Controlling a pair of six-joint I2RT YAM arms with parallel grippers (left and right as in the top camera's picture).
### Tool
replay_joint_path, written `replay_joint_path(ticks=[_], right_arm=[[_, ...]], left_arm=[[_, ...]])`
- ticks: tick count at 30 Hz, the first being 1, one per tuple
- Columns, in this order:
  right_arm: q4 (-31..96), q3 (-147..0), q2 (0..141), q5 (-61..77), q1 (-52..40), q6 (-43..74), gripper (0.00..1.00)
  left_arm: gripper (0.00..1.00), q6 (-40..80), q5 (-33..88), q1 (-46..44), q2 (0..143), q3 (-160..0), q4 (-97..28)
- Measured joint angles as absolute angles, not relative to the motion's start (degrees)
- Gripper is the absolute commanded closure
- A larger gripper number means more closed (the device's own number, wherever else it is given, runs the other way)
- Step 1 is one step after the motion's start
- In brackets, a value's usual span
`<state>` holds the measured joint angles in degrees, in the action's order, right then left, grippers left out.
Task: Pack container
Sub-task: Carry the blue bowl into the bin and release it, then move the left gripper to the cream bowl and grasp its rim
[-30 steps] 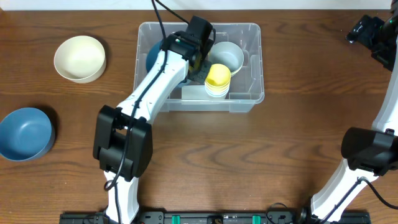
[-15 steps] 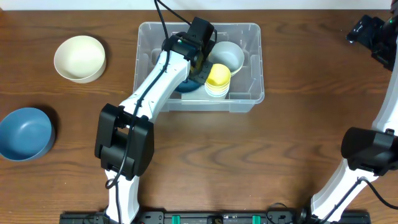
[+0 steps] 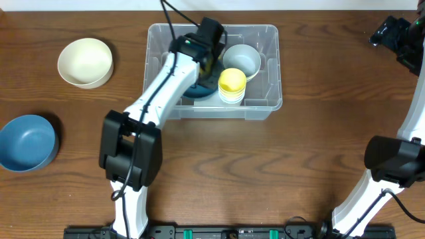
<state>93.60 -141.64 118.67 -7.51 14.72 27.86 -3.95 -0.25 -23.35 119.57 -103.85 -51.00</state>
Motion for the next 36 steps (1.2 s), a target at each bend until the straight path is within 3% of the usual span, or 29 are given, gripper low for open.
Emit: replay_joint_path(ticks=[8, 13, 19, 32, 34, 36], right_arm=[[93.6, -141.6, 118.7, -7.5, 14.7, 27.9, 0.01], [93.6, -141.6, 118.7, -7.5, 14.7, 27.9, 0.01], [93.6, -141.6, 118.7, -7.5, 14.7, 27.9, 0.01], [93.6, -141.6, 118.7, -7.5, 14.7, 27.9, 0.01], [93.6, -141.6, 118.7, -7.5, 14.7, 27.9, 0.01], [93.6, -141.6, 118.7, -7.5, 14.7, 27.9, 0.01]], left_arm=[[0.21, -2.0, -0.5, -12.3, 108.9, -104.2, -51.2], [0.08, -1.4, -0.5, -4.1, 101.1, -106.0, -49.7], [0.07, -1.5, -0.6, 2.0, 101.6, -106.6, -47.9], [0.08, -1.5, -0.6, 9.3, 117.4, -106.5, -44.7], [0.12, -1.5, -0.6, 10.1, 120.3, -106.5, -44.7], [0.26, -1.2, -0.6, 10.5, 123.0, -106.5, -44.8]])
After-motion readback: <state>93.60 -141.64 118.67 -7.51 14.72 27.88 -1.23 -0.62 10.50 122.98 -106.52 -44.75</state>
